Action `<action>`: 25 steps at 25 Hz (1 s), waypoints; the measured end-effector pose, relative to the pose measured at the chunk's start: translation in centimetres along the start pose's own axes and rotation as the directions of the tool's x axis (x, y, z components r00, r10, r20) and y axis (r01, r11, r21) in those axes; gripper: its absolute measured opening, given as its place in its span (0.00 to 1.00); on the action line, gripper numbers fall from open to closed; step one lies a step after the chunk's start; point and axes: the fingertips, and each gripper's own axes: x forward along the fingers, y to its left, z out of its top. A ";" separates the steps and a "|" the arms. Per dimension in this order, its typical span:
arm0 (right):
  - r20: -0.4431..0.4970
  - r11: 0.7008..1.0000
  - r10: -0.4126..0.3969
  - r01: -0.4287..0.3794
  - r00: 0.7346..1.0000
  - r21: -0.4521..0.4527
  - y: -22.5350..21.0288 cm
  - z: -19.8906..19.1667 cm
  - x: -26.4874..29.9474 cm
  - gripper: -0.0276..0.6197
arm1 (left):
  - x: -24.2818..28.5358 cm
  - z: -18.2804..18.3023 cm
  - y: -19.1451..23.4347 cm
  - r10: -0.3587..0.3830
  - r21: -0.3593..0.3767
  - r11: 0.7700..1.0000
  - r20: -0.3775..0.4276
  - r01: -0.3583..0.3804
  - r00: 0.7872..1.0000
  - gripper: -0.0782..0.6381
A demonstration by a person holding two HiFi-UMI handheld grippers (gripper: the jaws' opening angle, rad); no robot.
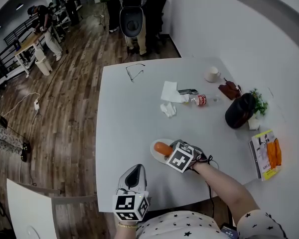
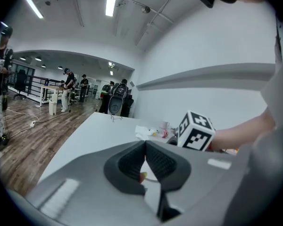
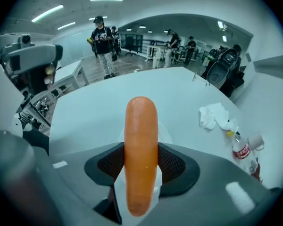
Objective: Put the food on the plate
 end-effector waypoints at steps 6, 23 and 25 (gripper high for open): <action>-0.203 0.996 0.076 -0.082 0.976 -0.023 -0.7 -0.8 4.9 0.37 | 0.0 -0.3 1.3 0.028 -0.019 0.999 -0.013 -0.028 1.000 0.12; 0.497 0.962 0.099 -0.211 0.862 0.175 2.7 4.0 -6.3 0.28 | -3.4 -0.5 -2.6 -0.029 -0.040 0.999 0.003 0.030 1.000 0.12; 0.627 0.941 0.134 -0.297 0.767 0.162 5.6 4.0 -10.7 0.14 | -4.7 -0.9 -3.9 -0.039 -0.024 0.999 0.008 0.039 0.999 0.12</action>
